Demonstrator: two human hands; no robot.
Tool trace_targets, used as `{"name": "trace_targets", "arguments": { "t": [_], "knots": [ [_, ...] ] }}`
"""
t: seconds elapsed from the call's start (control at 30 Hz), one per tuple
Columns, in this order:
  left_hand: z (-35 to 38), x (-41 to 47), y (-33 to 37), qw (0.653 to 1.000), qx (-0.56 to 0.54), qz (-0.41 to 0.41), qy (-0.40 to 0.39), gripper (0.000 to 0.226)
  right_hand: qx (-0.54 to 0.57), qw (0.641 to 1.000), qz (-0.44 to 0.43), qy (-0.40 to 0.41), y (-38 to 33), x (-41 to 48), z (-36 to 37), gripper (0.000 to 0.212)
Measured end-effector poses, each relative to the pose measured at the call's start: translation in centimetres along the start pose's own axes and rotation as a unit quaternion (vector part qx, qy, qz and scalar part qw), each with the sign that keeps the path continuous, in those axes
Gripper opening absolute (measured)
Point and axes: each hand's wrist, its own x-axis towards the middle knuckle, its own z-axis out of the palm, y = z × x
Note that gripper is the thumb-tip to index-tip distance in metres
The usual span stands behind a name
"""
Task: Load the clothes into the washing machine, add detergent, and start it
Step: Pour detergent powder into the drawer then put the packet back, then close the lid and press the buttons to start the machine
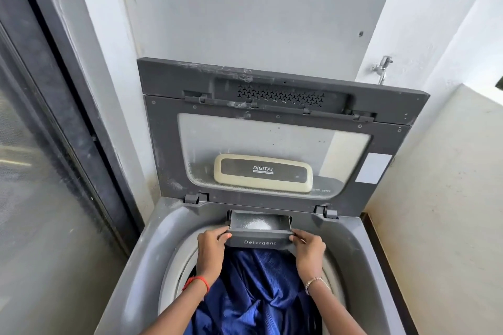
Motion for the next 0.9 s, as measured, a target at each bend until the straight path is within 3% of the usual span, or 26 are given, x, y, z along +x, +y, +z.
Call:
{"name": "trace_targets", "arguments": {
  "t": [0.5,0.8,0.9],
  "knots": [
    [1.7,4.3,0.1,0.999,0.012,0.009,0.049,0.005,-0.049,0.997,-0.056,0.025,-1.1,3.5,1.8,0.029],
    [2.5,5.5,-0.3,0.999,-0.005,-0.015,0.048,0.015,-0.133,0.988,-0.077,0.022,-1.2,4.4,1.9,0.023],
    [1.7,5.3,1.1,0.998,0.050,-0.012,0.036,0.015,-0.141,0.988,-0.063,-0.025,-2.0,4.8,1.3,0.014]
  ]
}}
